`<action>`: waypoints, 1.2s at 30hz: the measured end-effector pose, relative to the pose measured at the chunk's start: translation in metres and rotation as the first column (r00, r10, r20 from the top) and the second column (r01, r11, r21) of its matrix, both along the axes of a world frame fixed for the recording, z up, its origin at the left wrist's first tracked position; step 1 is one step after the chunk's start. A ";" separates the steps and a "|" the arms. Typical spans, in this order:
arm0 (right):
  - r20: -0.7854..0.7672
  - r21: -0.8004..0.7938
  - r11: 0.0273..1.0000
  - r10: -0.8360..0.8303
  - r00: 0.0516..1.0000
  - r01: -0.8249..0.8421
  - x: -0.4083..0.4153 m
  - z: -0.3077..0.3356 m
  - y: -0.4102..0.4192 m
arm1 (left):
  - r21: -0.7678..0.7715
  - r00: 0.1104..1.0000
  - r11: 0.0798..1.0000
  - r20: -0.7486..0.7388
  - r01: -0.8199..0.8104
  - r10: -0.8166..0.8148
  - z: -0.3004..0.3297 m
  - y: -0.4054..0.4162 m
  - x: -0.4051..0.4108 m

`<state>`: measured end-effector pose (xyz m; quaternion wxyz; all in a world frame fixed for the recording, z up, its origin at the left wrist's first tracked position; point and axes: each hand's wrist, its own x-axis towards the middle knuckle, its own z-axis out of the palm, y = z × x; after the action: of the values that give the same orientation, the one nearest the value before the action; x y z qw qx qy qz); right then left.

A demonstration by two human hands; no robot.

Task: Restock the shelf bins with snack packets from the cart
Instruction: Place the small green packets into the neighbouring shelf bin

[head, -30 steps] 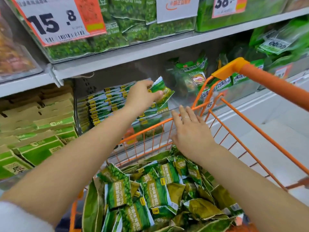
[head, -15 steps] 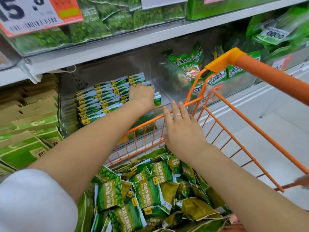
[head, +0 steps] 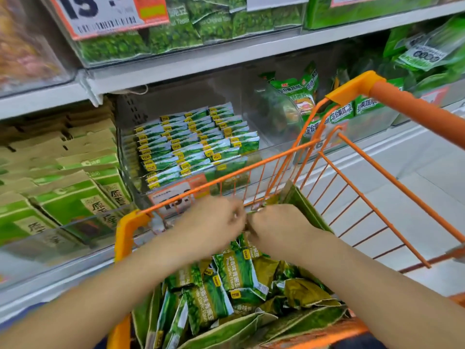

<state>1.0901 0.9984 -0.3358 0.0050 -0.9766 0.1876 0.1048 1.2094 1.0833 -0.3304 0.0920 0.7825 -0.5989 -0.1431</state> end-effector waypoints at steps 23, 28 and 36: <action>0.415 0.909 0.384 -0.791 0.450 -0.163 0.000 0.010 -0.012 | -0.282 0.681 0.880 -0.730 -0.383 0.063 0.019 0.001 0.020; 0.503 0.846 0.532 -0.761 0.411 -0.050 0.000 0.002 -0.022 | -0.361 0.909 0.910 -0.415 -0.204 0.038 0.037 -0.028 0.039; 0.441 0.569 0.780 -0.556 0.704 0.260 0.003 -0.010 -0.030 | -0.306 0.968 0.918 -0.065 -0.251 0.243 0.037 -0.131 0.056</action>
<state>1.0932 0.9688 -0.3463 0.3208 -0.8588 0.3640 -0.1645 1.2650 0.9527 -0.2935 0.2395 0.8254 -0.5094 -0.0441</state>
